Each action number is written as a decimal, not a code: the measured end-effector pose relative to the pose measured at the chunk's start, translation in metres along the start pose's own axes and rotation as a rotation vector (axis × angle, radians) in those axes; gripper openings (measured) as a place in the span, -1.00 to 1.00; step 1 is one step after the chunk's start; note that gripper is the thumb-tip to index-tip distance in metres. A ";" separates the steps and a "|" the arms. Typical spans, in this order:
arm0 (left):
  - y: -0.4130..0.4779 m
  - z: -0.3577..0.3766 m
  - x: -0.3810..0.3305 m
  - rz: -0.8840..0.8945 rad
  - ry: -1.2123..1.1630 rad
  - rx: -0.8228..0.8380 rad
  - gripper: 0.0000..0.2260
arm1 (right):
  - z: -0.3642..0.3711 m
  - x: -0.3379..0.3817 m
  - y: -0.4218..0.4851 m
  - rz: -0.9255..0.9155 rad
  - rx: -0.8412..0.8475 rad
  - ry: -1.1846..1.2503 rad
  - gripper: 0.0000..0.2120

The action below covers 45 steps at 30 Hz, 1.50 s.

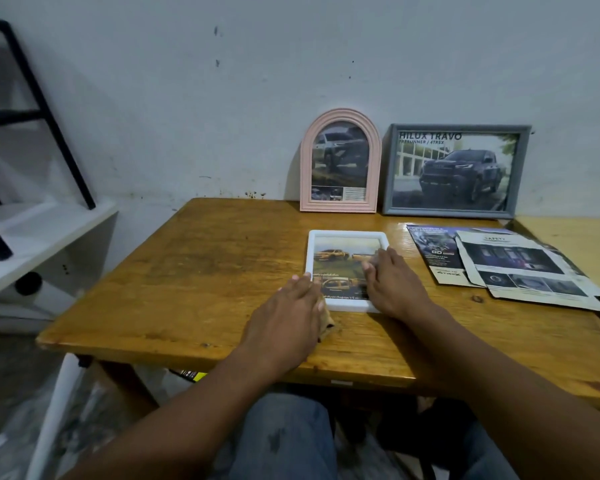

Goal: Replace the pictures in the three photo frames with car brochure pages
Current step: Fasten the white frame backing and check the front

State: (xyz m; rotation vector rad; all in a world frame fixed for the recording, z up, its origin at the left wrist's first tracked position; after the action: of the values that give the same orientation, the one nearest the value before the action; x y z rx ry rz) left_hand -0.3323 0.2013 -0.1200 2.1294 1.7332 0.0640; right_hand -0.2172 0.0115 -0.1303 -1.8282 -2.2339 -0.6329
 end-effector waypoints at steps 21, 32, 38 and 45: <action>0.069 0.009 0.005 -0.410 0.034 -0.041 -0.46 | 0.003 -0.002 -0.007 -0.054 -0.067 -0.017 -0.51; 0.082 0.001 0.000 -0.559 -0.080 -0.098 -0.88 | -0.006 0.006 -0.011 -0.032 -0.026 -0.021 -0.51; 0.130 0.018 0.019 -0.621 -0.138 -0.110 -0.92 | -0.009 0.009 -0.015 -0.040 -0.015 -0.045 -0.51; 0.181 0.035 0.039 -0.513 -0.169 -0.062 -0.89 | -0.012 0.012 -0.016 -0.050 -0.008 -0.077 -0.41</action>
State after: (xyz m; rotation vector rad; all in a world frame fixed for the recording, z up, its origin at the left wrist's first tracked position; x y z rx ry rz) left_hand -0.1452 0.2009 -0.1011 1.5403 2.0793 -0.1947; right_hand -0.2369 0.0149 -0.1182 -1.8359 -2.3364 -0.5901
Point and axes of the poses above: each hand's wrist, its own y-axis towards the middle knuckle, its own z-axis out of the palm, x = y × z, the point moved 2 cm from there along y, towards the middle knuckle, and after that the axes turned 4 degrees about -x, right-handed, at the moved point
